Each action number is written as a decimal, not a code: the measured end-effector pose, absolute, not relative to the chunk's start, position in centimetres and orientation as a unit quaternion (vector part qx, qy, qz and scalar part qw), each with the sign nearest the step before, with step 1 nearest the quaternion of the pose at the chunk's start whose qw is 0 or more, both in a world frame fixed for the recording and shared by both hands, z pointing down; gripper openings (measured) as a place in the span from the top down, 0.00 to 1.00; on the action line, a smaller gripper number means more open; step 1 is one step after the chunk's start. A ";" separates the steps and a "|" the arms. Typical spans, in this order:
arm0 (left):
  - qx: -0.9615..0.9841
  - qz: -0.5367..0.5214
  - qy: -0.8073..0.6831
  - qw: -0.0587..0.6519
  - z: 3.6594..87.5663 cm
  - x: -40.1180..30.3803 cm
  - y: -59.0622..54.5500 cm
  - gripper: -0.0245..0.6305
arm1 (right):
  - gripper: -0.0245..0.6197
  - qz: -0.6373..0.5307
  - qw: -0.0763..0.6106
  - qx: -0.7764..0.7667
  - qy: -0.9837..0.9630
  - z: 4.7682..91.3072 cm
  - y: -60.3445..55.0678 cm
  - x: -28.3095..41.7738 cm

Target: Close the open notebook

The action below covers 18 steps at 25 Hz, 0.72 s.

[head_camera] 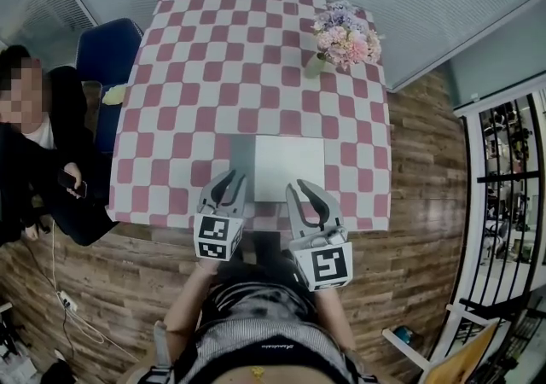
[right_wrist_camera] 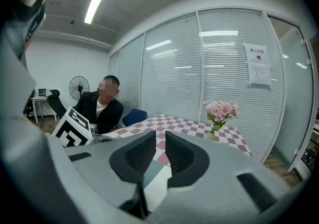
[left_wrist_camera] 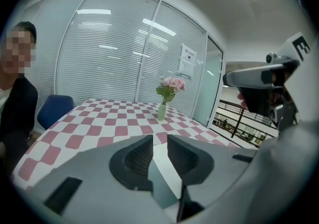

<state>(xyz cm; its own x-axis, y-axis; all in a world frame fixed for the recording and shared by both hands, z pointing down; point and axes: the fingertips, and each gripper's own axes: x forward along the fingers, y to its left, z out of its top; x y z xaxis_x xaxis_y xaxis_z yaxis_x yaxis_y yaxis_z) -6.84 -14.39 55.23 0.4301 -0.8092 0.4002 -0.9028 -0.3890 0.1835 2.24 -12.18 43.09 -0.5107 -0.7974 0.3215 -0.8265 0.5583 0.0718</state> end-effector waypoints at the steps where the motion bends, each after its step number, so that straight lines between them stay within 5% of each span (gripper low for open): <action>1: 0.822 0.129 -0.521 0.191 55.7 -6.9 -14.4 0.87 | 0.87 0.046 0.161 0.469 -0.867 43.2 -12.1 2.3; 18: 0.783 0.219 -0.518 0.267 64.9 -8.6 -13.4 0.84 | 0.87 0.056 0.173 0.473 -0.862 44.3 -11.8 3.7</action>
<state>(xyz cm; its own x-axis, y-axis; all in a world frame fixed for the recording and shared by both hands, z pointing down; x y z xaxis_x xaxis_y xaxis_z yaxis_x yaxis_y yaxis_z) -8.57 -13.41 64.90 0.3673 -0.6945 0.6187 -0.9278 -0.3204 0.1912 3.68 -11.81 44.29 -0.4930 -0.7960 0.3513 -0.8349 0.5464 0.0664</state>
